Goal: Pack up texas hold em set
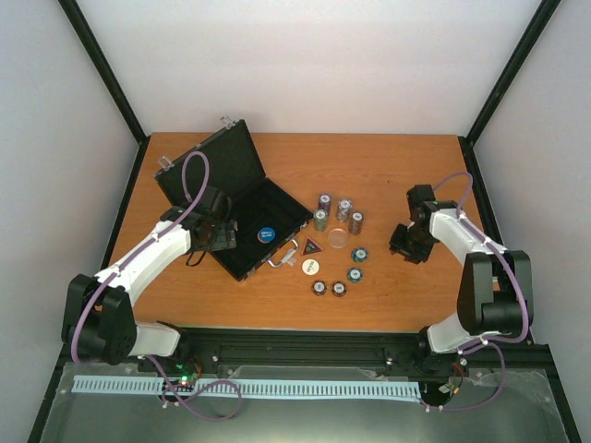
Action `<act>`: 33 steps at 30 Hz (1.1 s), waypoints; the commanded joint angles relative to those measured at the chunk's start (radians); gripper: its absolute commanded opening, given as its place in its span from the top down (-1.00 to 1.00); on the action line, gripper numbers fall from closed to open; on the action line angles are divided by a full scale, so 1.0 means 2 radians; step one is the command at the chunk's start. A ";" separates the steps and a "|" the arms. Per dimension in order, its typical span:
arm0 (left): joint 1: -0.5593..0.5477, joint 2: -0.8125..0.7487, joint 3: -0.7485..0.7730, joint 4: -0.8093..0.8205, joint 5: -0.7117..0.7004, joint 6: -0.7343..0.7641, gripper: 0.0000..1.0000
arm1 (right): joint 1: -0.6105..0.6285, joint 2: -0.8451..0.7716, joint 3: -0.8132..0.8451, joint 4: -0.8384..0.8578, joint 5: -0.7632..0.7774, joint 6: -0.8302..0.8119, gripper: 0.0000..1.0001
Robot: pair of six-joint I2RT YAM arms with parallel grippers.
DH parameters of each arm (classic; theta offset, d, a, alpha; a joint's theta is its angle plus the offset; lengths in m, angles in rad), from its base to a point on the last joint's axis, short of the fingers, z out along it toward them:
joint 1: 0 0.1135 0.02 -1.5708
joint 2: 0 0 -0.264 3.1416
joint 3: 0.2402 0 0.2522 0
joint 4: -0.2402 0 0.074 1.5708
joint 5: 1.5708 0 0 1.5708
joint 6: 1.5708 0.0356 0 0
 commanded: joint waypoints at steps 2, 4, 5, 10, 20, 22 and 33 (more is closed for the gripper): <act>0.002 0.000 0.014 0.009 -0.008 0.009 -1.00 | 0.051 0.007 0.044 -0.030 -0.007 0.019 0.20; 0.002 -0.001 0.014 0.009 -0.007 0.009 -0.99 | 0.060 0.009 0.051 -0.034 -0.002 0.021 0.20; 0.002 -0.002 0.014 0.008 -0.008 0.009 -0.99 | 0.060 0.008 0.052 -0.034 0.001 0.021 0.18; 0.002 -0.010 0.010 0.005 -0.011 0.008 -0.99 | 0.058 0.022 0.079 -0.031 0.033 0.016 -0.51; 0.002 -0.013 0.017 0.004 -0.015 0.012 -0.99 | 0.014 0.131 0.158 -0.002 0.072 -0.006 -1.00; 0.002 -0.013 0.020 0.002 -0.017 0.016 -1.00 | 0.000 0.150 0.167 0.003 0.080 -0.010 -1.00; 0.002 -0.006 0.026 0.002 -0.021 0.024 -0.99 | -0.022 0.215 0.200 0.025 0.078 -0.051 -0.89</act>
